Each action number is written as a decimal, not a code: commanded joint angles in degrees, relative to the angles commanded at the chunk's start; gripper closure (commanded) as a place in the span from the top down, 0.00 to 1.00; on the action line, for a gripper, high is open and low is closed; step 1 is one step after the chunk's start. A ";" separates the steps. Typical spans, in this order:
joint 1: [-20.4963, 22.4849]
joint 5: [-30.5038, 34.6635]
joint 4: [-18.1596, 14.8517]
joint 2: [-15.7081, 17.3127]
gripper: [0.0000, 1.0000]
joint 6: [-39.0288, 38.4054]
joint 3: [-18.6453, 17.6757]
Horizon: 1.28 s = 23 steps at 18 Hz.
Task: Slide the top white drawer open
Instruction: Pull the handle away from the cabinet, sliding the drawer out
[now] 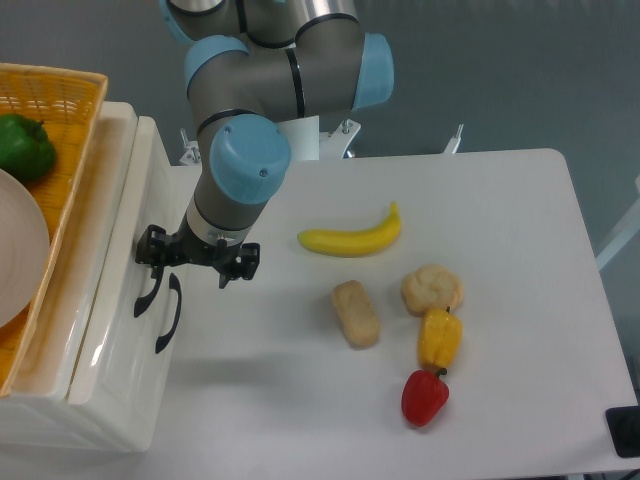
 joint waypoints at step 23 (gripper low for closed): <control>3.07 2.90 0.00 0.17 1.00 1.49 0.70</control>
